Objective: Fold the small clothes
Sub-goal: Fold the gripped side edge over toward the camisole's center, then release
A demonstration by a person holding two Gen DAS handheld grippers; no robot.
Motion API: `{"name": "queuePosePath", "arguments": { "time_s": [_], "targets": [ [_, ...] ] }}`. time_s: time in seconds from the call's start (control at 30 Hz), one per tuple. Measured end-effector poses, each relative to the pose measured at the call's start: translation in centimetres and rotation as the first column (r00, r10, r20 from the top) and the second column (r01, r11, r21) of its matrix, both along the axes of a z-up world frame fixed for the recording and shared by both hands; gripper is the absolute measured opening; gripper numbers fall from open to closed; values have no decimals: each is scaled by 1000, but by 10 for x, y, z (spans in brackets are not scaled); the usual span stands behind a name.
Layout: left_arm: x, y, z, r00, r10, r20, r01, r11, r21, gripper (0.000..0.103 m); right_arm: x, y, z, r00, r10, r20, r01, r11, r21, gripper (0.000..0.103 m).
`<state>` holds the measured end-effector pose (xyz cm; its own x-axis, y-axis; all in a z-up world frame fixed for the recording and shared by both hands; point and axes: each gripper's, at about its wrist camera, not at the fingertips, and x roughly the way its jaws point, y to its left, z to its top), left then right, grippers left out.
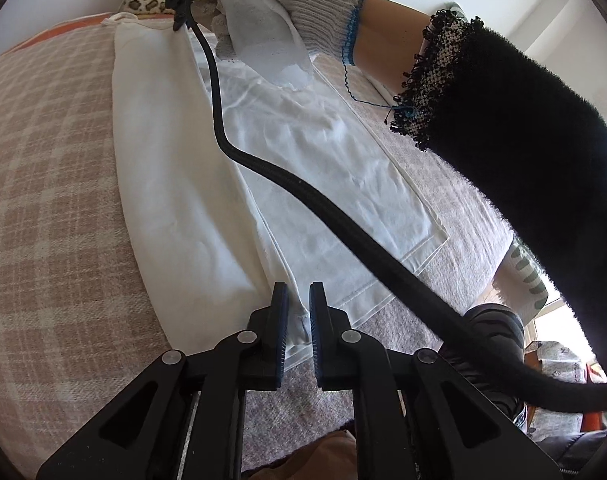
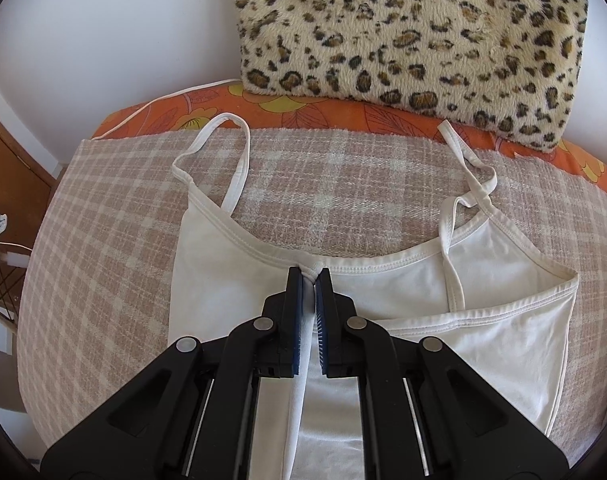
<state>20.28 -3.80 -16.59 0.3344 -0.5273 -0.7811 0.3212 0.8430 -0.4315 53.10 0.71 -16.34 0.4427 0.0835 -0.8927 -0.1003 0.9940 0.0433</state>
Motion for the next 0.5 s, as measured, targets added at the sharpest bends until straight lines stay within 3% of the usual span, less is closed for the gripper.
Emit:
{"name": "queuePosePath", "arguments": {
  "time_s": [0.07, 0.13, 0.23, 0.37, 0.5],
  "targets": [
    [-2, -1, -1, 1000, -9, -13, 8, 1000, -8, 34, 1, 1, -3, 1000, 17, -15, -17, 1000, -6, 8],
    [-7, 2, 1, 1000, -13, -7, 13, 1000, 23, 37, -1, -2, -1, 1000, 9, -10, -9, 1000, -14, 19],
    [-14, 14, 8, 999, -33, 8, 33, 999, 0, 37, -13, -13, 14, 1000, -1, 20, 1, 1000, 5, 32],
    [-22, 39, 26, 997, -16, 72, 17, 1000, -8, 37, -49, -28, 41, 999, 5, 45, -8, 998, 67, 32],
    [-27, 68, 37, 987, 73, 146, -82, 995, 56, 37, -104, -42, 59, 998, 29, 61, -35, 994, 99, 32]
  ]
}}
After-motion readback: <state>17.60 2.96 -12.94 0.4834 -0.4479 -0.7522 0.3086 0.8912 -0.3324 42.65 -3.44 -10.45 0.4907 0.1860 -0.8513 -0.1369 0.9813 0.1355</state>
